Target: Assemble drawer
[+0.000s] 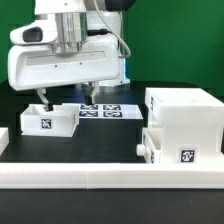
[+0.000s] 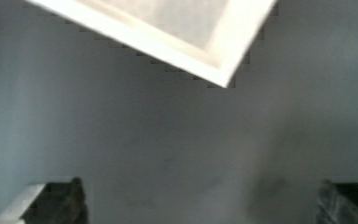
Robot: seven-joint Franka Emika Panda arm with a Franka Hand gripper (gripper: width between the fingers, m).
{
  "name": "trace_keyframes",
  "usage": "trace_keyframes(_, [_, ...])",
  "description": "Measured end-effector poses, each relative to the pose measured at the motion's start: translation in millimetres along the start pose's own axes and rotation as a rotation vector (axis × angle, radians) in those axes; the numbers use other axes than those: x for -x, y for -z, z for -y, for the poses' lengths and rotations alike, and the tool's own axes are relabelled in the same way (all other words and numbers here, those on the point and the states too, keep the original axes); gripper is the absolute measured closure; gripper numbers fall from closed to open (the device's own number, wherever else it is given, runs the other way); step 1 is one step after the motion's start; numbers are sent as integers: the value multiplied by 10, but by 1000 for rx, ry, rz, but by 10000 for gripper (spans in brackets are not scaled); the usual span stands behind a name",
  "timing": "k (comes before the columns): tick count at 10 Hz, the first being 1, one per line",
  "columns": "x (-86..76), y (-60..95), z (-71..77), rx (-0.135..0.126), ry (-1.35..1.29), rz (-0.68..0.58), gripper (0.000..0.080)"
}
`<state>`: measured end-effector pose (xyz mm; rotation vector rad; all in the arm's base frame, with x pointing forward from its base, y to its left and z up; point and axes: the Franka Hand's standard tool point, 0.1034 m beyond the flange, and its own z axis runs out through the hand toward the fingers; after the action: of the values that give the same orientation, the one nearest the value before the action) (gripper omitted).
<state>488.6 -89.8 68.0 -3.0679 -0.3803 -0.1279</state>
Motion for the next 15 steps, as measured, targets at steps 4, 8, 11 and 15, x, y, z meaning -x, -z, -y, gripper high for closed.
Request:
trace_keyframes(4, [310,-16,30,13,-88,3,150])
trace_keyframes(8, [367,-54,13,7,-179,-1,150])
trace_keyframes(11, [421,-85,59,3,-297,-2,150])
trace_keyframes(15, [693,-303,196,12,-284,-2,150])
